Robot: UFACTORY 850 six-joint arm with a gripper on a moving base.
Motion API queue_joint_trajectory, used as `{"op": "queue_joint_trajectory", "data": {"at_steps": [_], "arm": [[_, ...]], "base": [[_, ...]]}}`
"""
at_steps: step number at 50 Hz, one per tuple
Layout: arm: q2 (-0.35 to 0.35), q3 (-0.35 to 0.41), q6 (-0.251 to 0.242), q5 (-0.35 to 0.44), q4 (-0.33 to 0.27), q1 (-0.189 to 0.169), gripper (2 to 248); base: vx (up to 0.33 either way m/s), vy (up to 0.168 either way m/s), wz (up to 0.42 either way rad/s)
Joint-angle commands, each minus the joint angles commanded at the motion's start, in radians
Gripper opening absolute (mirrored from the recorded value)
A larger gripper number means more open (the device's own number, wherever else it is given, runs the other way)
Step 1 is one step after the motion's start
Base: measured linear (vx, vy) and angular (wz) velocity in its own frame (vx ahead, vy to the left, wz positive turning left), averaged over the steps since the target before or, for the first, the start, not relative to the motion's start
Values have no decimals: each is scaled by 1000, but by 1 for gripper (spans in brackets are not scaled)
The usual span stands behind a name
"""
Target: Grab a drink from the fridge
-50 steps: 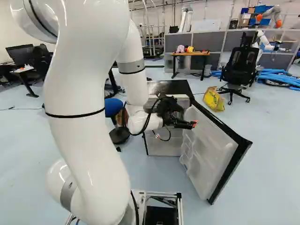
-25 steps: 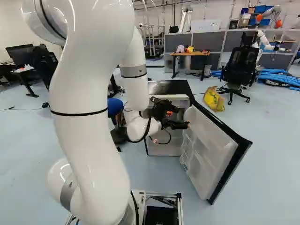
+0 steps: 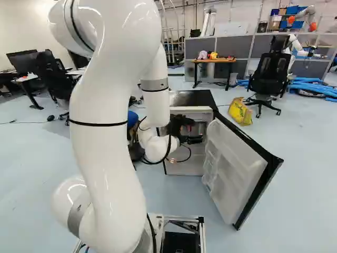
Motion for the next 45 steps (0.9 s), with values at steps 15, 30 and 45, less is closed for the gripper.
{"op": "queue_joint_trajectory", "data": {"at_steps": [15,30,45], "arm": [[-63,-34,0,0,-158,-8,247],[-138,-91,0,0,-307,-21,247],[-219,-162,0,0,-415,-36,247]], "base": [[0,0,0],[0,0,0],[0,0,0]]}}
